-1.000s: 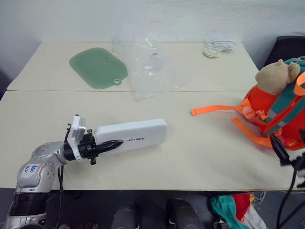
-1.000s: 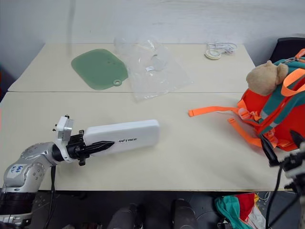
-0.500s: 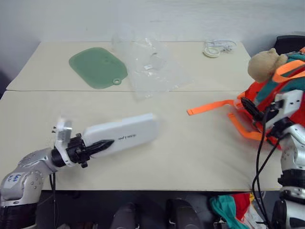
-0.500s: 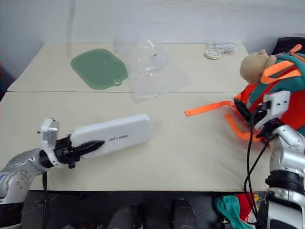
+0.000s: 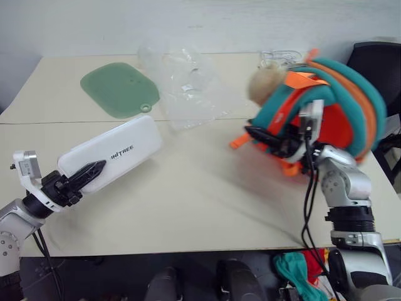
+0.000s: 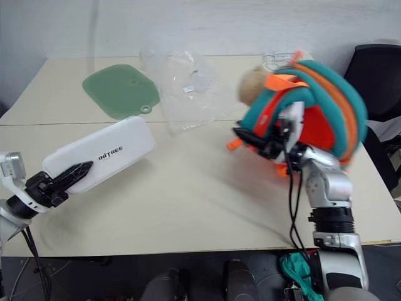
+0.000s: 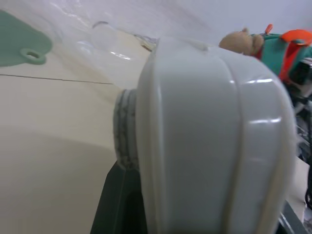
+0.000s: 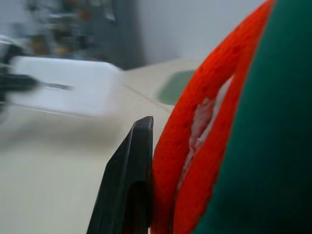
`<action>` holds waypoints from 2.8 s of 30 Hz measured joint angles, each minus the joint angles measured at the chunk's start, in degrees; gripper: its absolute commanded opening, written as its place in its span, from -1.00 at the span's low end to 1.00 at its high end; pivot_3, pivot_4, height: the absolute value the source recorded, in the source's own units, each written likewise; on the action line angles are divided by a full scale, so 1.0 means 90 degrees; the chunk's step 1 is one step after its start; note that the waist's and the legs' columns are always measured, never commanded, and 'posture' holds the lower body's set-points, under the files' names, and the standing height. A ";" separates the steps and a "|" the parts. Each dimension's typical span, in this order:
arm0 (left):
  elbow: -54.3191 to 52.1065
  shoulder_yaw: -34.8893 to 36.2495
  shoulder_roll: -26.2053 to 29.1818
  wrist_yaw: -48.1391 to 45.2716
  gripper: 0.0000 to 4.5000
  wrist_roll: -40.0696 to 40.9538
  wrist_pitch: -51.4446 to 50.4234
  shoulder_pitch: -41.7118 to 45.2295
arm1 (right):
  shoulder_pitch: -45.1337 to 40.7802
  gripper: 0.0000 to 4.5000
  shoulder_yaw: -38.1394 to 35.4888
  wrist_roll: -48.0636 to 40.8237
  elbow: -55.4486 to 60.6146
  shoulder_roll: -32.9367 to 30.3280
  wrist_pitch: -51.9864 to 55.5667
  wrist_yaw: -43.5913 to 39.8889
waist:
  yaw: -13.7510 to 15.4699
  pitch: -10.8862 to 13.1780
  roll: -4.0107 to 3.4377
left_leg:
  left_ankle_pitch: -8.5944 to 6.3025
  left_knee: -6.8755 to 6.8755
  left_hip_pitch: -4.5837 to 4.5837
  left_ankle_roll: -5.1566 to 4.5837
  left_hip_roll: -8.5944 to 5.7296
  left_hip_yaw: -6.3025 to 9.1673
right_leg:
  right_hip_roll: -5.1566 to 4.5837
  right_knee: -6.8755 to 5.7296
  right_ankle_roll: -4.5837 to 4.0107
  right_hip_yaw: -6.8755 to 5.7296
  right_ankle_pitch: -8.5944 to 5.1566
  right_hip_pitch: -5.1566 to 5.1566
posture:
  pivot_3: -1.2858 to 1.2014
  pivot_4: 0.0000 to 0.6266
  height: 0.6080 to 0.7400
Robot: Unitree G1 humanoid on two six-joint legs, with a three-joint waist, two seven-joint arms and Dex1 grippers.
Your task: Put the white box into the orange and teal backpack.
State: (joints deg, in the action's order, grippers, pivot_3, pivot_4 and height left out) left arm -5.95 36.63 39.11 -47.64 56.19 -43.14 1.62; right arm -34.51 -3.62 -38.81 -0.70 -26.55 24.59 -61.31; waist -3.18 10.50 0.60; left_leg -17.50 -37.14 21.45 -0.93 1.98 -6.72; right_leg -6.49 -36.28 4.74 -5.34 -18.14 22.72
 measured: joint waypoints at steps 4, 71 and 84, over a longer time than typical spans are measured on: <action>-0.0083 0.0285 0.0000 0.0125 -0.48 0.0164 -0.0073 -0.0294 | 0.0132 -0.70 0.0352 -0.1017 0.1366 -0.0133 0.1258 -0.0114 | 0.0040 -0.0001 0.0001 | -0.0017 -0.0002 0.0011 -0.0011 -0.0002 0.0005 | -0.0007 0.0023 0.0001 -0.0001 0.0000 0.0001 | 0.03 -0.52 1.00; 0.0408 -0.4007 0.0494 -0.1264 0.85 -0.2191 -0.0415 0.4847 | 0.0882 -0.70 0.0479 -0.0782 0.1703 -0.0595 0.1547 -0.0386 | 0.0197 0.0008 0.0030 | -0.0022 -0.0104 0.0109 -0.0045 -0.0013 -0.0002 | 0.0014 0.0007 0.0048 -0.0057 0.0025 0.0062 | 0.03 -0.52 1.00; -0.0556 -0.2507 0.0980 -0.2263 1.00 -0.1348 0.0207 0.3662 | 0.0830 -0.70 0.0491 -0.0572 0.1453 -0.0449 0.1280 -0.0284 | 0.0361 0.0009 0.0030 | -0.0023 -0.0124 0.0115 -0.0057 -0.0029 0.0006 | -0.0008 -0.0010 0.0049 -0.0046 0.0026 0.0057 | 0.03 -0.52 1.00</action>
State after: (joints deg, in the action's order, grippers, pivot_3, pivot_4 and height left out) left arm -10.95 14.07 47.93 -68.01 44.05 -41.27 34.57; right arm -27.04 0.80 -43.96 12.37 -30.59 36.11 -63.87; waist 0.06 10.58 0.88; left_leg -17.71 -38.26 22.48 -1.45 1.72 -6.66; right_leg -6.56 -36.37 5.17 -5.75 -17.91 23.24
